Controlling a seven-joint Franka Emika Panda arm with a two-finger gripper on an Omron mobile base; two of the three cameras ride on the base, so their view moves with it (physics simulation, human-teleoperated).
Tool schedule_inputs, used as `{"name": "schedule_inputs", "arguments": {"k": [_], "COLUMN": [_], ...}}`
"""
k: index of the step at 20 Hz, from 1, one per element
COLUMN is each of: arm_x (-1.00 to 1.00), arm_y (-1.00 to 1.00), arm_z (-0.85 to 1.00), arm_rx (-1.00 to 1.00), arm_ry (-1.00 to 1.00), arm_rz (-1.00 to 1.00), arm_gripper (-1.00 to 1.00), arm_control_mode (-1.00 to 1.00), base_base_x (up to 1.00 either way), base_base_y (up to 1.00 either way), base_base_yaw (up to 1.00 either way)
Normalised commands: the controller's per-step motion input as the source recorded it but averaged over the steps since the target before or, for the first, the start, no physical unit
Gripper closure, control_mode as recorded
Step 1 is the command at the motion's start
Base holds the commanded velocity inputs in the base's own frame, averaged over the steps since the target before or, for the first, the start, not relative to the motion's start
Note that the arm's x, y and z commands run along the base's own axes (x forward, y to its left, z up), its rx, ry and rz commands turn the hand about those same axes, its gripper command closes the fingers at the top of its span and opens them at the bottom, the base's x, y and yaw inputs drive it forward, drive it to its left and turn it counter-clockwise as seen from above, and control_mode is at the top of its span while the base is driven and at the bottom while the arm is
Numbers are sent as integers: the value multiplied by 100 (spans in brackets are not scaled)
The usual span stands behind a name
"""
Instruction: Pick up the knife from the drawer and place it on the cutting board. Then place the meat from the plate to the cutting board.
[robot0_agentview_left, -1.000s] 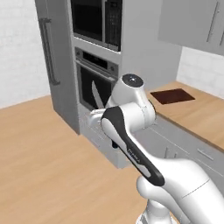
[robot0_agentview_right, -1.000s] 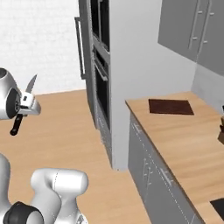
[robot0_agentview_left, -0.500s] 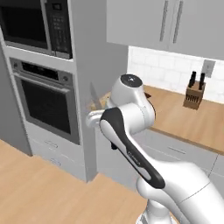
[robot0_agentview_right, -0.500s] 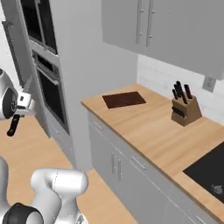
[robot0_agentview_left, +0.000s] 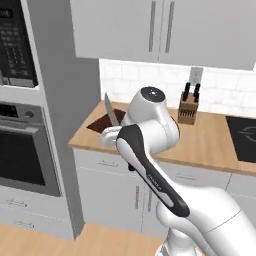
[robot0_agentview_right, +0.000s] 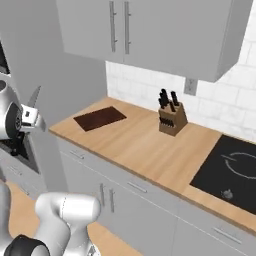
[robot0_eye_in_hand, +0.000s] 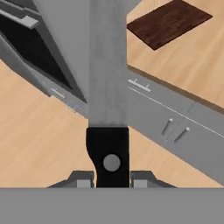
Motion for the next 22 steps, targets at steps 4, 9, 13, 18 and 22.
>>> {"name": "schedule_inputs", "arguments": {"k": [4,9,13,18,22], "arm_x": [0,0,0,0,29], "arm_y": [0,0,0,0,21], "arm_z": [0,0,0,0,-25], "arm_rx": [0,0,0,0,11], "arm_ry": [0,0,0,0,13], "arm_rz": [0,0,0,0,-13], "arm_gripper": [100,100,100,100,100], "arm_control_mode": [100,100,100,100,-100], "base_base_x": [68,35,30,13,2], "base_base_y": [41,19,48,91,46], "base_base_yaw": [-52,-59,-58,-41,-13]}}
